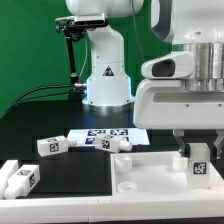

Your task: Assemble one leg

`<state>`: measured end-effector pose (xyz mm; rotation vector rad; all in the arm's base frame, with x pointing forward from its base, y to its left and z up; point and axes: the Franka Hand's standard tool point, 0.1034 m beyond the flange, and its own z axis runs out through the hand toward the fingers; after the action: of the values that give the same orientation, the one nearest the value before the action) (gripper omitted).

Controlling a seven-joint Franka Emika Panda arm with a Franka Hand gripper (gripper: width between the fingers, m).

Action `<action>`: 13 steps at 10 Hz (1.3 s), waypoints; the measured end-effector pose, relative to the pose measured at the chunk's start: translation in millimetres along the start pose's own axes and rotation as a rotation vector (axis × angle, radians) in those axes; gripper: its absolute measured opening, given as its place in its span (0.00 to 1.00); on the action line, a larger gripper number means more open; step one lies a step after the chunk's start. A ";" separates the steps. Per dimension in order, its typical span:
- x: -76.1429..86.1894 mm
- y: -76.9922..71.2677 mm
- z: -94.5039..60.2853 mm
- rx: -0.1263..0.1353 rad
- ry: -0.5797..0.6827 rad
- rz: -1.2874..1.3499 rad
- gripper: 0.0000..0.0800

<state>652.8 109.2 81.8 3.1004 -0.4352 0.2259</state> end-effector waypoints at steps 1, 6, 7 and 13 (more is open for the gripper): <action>-0.7 1.1 -0.4 -0.014 0.009 0.136 0.36; -3.1 13.0 0.9 -0.011 -0.077 0.876 0.36; -4.4 13.9 0.8 -0.015 -0.094 1.017 0.36; -3.2 10.4 -1.9 0.000 -0.086 0.919 0.57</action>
Offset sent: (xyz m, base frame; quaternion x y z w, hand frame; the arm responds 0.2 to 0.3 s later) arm 0.0083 0.0028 0.0063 0.0164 -0.0511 0.3935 0.9177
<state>646.6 100.1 83.0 2.6564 -1.8086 0.0773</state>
